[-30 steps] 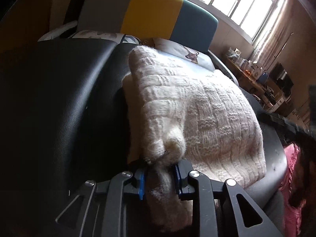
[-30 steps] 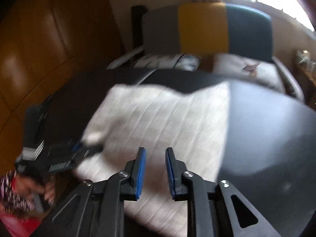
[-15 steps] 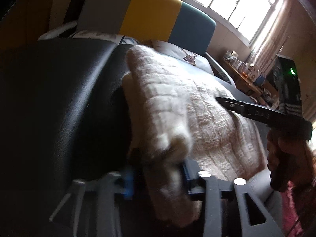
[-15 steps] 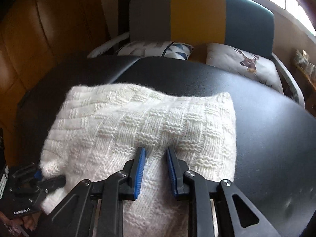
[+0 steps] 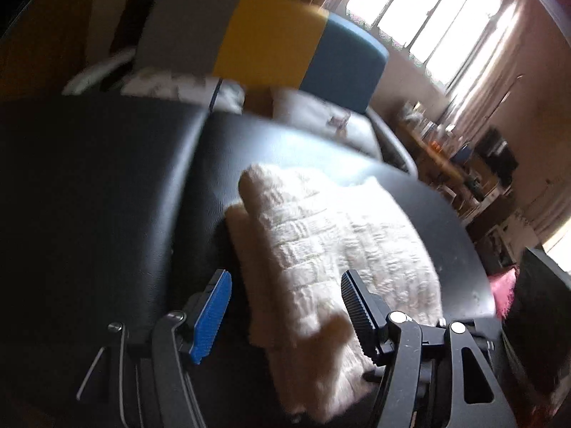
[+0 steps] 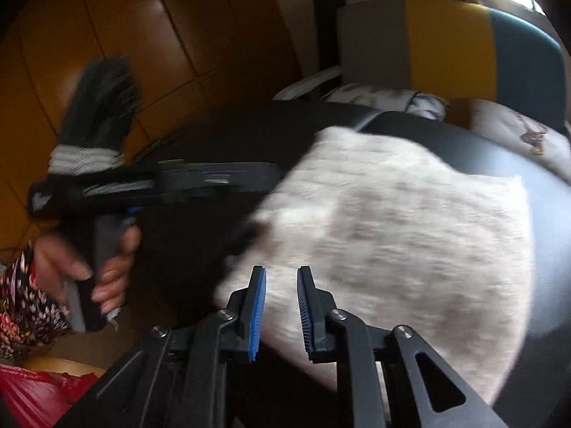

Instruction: Fold clothes

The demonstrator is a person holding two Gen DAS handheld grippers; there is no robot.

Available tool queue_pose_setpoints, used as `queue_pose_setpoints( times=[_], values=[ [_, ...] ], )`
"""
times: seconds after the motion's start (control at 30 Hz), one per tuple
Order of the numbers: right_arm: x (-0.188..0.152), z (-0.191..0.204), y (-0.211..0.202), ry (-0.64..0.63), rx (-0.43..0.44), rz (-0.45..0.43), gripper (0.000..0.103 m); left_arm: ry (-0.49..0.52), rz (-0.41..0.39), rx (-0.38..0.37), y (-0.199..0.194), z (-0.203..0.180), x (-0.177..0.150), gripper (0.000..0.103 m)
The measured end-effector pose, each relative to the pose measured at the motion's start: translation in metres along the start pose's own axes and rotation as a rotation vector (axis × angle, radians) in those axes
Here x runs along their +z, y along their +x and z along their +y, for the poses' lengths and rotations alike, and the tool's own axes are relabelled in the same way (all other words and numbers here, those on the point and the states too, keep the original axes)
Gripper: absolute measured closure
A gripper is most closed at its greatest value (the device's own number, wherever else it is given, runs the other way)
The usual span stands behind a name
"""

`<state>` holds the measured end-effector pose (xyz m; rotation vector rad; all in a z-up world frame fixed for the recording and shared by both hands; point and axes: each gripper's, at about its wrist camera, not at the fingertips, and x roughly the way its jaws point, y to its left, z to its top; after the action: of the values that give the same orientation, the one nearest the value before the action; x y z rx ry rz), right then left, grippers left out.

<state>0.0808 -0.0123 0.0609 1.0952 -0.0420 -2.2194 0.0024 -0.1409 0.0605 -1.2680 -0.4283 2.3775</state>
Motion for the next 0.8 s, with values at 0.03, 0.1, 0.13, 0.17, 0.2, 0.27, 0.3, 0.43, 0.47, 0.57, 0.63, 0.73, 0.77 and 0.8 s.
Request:
queue_pose_setpoints(
  times=[0.03, 0.1, 0.13, 0.17, 0.2, 0.27, 0.3, 0.43, 0.47, 0.57, 0.63, 0.73, 0.77, 0.8],
  values=[
    [0.0, 0.001, 0.004, 0.01, 0.004, 0.01, 0.085, -0.039, 0.009, -0.021, 0.004, 0.001, 0.002, 0.038],
    [-0.001, 0.005, 0.012, 0.002, -0.015, 0.027, 0.085, -0.113, 0.017, -0.08, 0.01, 0.002, 0.006, 0.037],
    [-0.002, 0.008, 0.016, -0.006, -0.016, 0.035, 0.085, -0.099, 0.023, -0.073, 0.012, -0.004, 0.008, 0.036],
    [-0.004, 0.011, 0.02, -0.008, -0.003, 0.044, 0.085, -0.073, 0.03, -0.054, 0.014, -0.01, 0.009, 0.033],
    [-0.006, 0.012, 0.025, -0.005, 0.008, 0.048, 0.085, -0.047, 0.037, -0.035, 0.016, -0.017, 0.01, 0.033],
    [-0.01, 0.014, 0.032, 0.003, 0.024, 0.051, 0.085, -0.034, 0.037, -0.029, 0.015, -0.017, 0.011, 0.04],
    [-0.013, 0.015, 0.036, 0.008, 0.027, 0.056, 0.085, -0.03, 0.037, -0.028, 0.014, -0.017, 0.012, 0.071],
    [-0.022, 0.016, 0.042, 0.011, -0.001, 0.06, 0.085, -0.013, 0.034, -0.025, 0.011, -0.015, 0.013, 0.09],
    [-0.024, 0.015, 0.041, 0.018, -0.003, 0.056, 0.085, -0.008, 0.034, -0.024, 0.01, -0.015, 0.013, 0.091],
    [-0.028, 0.012, 0.042, 0.051, 0.005, 0.065, 0.085, 0.005, 0.032, -0.021, 0.007, -0.013, 0.014, 0.092],
    [-0.03, 0.013, 0.044, 0.051, 0.006, 0.076, 0.085, 0.011, 0.033, -0.014, 0.008, -0.012, 0.014, 0.092],
    [-0.032, 0.021, 0.05, 0.016, -0.008, 0.097, 0.084, 0.015, 0.042, 0.009, 0.018, -0.006, 0.015, 0.092],
    [-0.032, 0.024, 0.051, 0.004, -0.012, 0.104, 0.084, 0.017, 0.044, 0.016, 0.022, -0.005, 0.015, 0.092],
    [-0.033, 0.029, 0.054, -0.019, -0.027, 0.114, 0.084, 0.007, 0.047, 0.018, 0.027, 0.0, 0.013, 0.092]
  ],
)
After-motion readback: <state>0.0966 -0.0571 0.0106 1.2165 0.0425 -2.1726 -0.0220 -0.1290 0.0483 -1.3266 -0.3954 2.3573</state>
